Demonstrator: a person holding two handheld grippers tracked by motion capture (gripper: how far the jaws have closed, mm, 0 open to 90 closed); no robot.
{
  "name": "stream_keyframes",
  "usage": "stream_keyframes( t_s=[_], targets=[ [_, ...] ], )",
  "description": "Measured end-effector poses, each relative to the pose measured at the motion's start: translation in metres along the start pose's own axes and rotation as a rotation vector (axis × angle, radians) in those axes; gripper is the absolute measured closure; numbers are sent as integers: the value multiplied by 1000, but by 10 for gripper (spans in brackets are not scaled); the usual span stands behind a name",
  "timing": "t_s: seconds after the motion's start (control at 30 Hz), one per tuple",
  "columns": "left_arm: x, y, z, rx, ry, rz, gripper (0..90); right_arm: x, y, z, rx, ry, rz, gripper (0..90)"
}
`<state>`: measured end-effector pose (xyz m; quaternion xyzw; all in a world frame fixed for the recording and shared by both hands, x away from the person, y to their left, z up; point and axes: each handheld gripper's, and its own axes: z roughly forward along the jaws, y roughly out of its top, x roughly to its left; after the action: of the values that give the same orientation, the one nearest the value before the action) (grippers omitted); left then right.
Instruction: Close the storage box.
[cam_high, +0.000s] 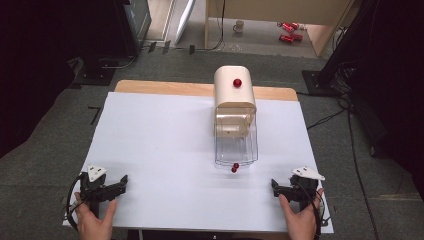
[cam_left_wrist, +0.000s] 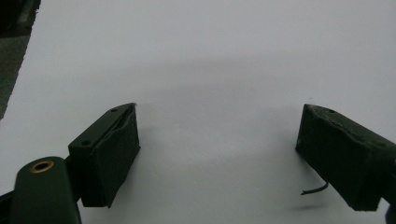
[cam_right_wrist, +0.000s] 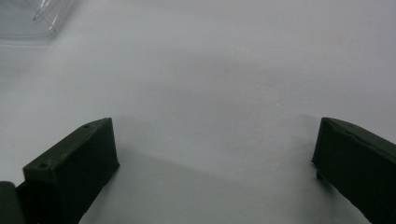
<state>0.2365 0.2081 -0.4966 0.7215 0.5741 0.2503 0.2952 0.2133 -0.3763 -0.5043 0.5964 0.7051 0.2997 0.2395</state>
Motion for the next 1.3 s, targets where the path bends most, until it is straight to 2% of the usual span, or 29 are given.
stream_keyframes(
  t_s=[0.13, 0.2, 0.23, 0.3, 0.37, 0.5, 0.53, 0.6, 0.77, 0.9, 1.0, 1.13, 1.3],
  targets=[
    [0, 0, 0, -1, -1, -1, 132, 0, 0, 0, 0, 0, -1, 0],
    [1, 0, 0, 0, -12, -6, 122, 0, 0, 0, 0, 0, -3, 0],
    [5, -1, -1, -11, -43, -27, 114, 0, 0, 0, -2, 5, 4, 0],
    [5, -1, -1, -13, -46, -30, 115, -1, 0, 0, -2, 6, 4, 0],
    [1, 0, 0, 3, -17, 2, 113, 0, 0, -2, -11, -6, 18, 30],
    [0, 0, 1, 8, -19, 12, 94, 1, -3, -6, -39, -53, 63, 144],
    [-1, 0, 1, 10, -12, 20, 93, 2, -4, -8, -42, -61, 90, 144],
    [0, 0, 1, 12, -15, 18, 93, 5, -5, -10, -46, -73, 112, 144],
    [-1, 0, 1, 11, -14, 19, 93, 20, -4, -15, -50, -53, 95, 162],
    [-1, 0, 1, 10, -15, 18, 92, 31, 0, -21, -68, -29, 102, 165],
    [-1, 0, 1, 10, -15, 18, 92, 36, 2, -23, -77, -15, 104, 182],
    [-1, 0, 1, 9, -14, 18, 92, 52, 5, -27, -89, 3, 86, 224],
    [-1, 0, 1, 10, -15, 18, 92, 64, 8, -27, -99, 14, 72, 264]
  ],
)
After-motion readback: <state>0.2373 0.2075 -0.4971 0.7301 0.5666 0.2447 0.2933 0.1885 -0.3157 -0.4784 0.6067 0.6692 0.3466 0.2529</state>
